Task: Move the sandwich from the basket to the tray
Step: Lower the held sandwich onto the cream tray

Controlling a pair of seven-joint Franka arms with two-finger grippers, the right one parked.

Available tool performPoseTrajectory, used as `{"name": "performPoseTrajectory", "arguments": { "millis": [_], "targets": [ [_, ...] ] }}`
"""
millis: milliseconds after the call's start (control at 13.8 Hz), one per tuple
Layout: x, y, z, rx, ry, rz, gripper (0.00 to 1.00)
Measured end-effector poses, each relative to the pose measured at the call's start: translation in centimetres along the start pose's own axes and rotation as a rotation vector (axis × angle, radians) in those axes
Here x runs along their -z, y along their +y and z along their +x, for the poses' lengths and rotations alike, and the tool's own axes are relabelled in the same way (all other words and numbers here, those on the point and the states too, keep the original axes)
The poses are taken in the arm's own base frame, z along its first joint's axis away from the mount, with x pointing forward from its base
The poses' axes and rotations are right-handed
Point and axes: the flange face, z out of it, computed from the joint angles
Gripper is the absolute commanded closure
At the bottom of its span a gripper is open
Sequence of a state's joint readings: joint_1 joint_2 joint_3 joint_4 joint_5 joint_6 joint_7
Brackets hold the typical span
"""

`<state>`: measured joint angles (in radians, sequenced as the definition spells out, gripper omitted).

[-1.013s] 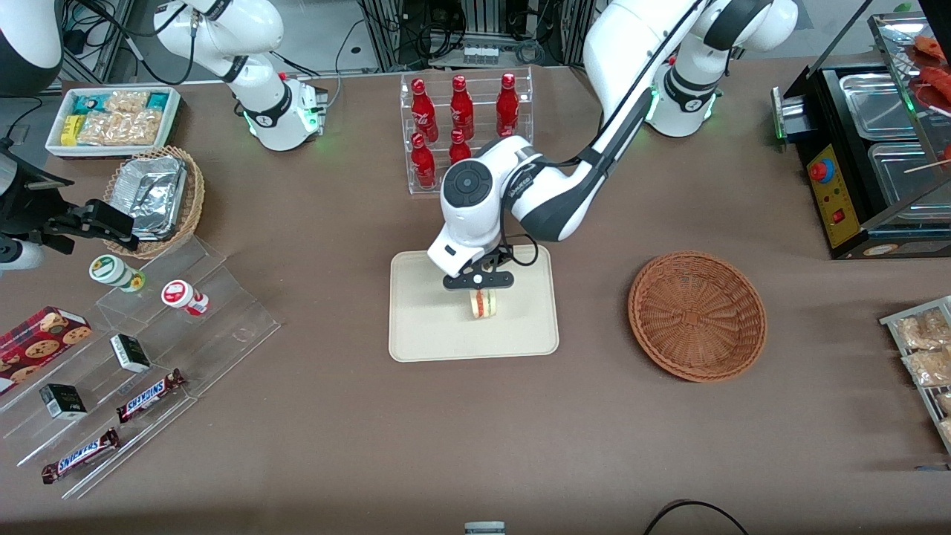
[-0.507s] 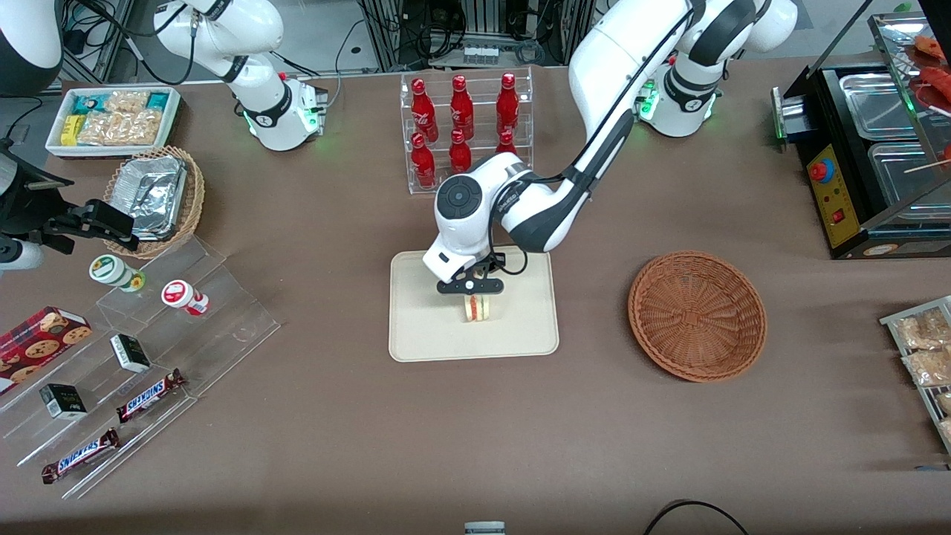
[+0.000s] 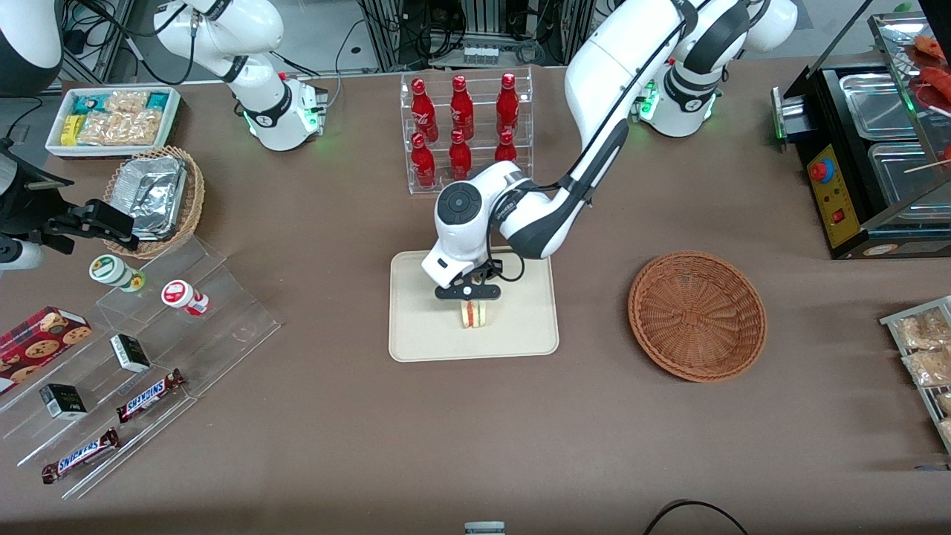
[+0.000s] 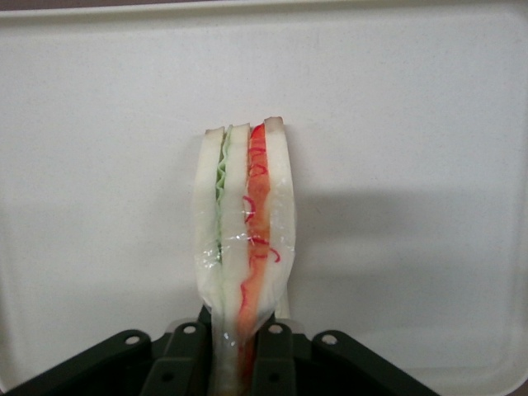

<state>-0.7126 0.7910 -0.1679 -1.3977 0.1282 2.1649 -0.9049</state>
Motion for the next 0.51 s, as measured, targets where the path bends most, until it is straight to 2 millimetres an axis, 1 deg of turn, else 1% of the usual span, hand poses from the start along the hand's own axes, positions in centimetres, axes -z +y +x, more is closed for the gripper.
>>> {"name": "performPoseTrajectory", "arguments": {
  "millis": [72, 217, 362, 434, 507],
  "targets": [
    [-0.2, 0.1, 0.1, 0.000, 0.002, -0.003, 0.01],
    [-0.2, 0.1, 0.2, 0.001, 0.004, -0.005, 0.01],
    [0.4, 0.2, 0.5, 0.003, 0.012, -0.013, 0.00],
    [1.2, 0.2, 0.7, 0.006, 0.016, -0.013, 0.00],
    [2.7, 0.1, 0.9, 0.013, 0.017, -0.005, 0.00]
  ]
}}
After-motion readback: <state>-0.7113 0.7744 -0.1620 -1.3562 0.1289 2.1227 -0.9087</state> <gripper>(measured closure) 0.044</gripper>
